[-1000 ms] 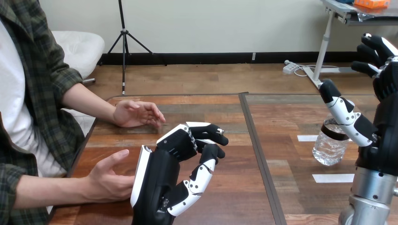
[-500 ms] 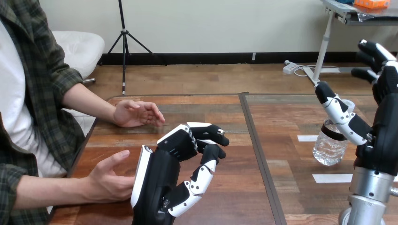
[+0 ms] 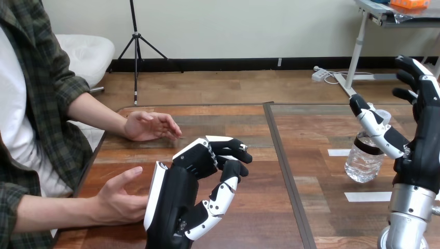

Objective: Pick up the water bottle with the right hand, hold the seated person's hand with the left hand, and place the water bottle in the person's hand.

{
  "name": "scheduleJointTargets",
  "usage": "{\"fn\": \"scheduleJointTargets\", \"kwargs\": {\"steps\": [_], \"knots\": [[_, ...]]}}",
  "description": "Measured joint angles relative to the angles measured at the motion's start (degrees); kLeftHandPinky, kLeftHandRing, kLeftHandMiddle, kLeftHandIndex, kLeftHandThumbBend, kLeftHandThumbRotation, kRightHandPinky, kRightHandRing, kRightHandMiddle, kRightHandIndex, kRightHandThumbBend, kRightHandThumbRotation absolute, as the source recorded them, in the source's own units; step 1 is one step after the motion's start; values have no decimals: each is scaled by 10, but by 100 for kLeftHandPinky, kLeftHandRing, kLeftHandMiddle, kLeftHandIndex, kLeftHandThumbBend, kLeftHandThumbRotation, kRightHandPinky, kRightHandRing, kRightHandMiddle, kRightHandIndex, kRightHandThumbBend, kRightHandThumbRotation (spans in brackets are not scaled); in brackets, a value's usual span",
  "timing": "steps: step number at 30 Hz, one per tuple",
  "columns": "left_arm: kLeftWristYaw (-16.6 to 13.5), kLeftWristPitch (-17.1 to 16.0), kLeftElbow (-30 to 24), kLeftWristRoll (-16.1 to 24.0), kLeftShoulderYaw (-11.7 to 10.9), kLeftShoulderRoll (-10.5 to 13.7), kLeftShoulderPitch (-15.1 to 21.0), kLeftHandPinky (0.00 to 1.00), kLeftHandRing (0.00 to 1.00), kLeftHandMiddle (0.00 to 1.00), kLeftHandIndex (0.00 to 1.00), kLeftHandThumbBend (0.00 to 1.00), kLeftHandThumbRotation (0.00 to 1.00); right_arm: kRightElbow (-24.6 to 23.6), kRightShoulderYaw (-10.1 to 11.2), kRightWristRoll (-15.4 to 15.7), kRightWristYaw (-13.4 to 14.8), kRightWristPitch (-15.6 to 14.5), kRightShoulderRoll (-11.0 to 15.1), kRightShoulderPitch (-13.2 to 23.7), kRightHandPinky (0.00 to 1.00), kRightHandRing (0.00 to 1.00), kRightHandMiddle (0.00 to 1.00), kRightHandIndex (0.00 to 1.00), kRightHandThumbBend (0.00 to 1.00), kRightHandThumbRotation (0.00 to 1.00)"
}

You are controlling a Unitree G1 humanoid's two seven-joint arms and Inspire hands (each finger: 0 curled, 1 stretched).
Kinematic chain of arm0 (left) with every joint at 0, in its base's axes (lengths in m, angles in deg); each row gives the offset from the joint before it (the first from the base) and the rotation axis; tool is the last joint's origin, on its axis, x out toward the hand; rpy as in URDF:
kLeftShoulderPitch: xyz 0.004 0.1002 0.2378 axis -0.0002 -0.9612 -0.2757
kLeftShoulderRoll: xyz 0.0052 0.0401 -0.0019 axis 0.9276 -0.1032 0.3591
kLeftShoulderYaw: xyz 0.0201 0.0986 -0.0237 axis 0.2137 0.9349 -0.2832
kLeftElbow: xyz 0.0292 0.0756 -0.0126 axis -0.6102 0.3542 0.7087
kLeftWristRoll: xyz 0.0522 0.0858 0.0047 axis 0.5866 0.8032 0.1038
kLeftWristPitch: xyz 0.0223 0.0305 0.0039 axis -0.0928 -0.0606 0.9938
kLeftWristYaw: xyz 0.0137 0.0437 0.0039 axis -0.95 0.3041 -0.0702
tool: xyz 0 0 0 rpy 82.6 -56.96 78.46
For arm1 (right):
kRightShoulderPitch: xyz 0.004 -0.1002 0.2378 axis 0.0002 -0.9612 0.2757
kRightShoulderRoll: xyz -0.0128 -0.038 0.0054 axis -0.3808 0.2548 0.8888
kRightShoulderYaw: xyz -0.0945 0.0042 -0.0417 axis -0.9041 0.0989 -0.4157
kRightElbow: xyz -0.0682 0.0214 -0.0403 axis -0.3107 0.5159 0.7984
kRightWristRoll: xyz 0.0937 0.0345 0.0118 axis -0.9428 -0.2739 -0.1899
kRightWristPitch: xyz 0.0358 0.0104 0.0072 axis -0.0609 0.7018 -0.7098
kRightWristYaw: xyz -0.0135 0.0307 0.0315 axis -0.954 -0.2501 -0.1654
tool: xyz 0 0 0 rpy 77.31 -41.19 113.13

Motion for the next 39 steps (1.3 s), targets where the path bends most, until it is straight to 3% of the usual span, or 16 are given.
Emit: {"fn": "scheduleJointTargets", "kwargs": {"steps": [13, 32, 39], "knots": [[0, -1, 1, 0, 0, 0, 0, 37, 47, 55, 57, 23, 19, 28, -14, 2, 0, -56, 16, 24, 92, 93, 94, 89, 71, 16], [4, -1, 1, -5, 0, 0, -1, 37, 47, 54, 57, 23, 21, 71, -26, 4, 2, -88, 20, 65, 96, 97, 95, 91, 70, 11], [6, -1, 1, -7, 0, 0, 0, 37, 48, 55, 57, 24, 21, 93, -35, 13, 11, -89, 35, 75, 98, 98, 96, 89, 69, 9]]}}
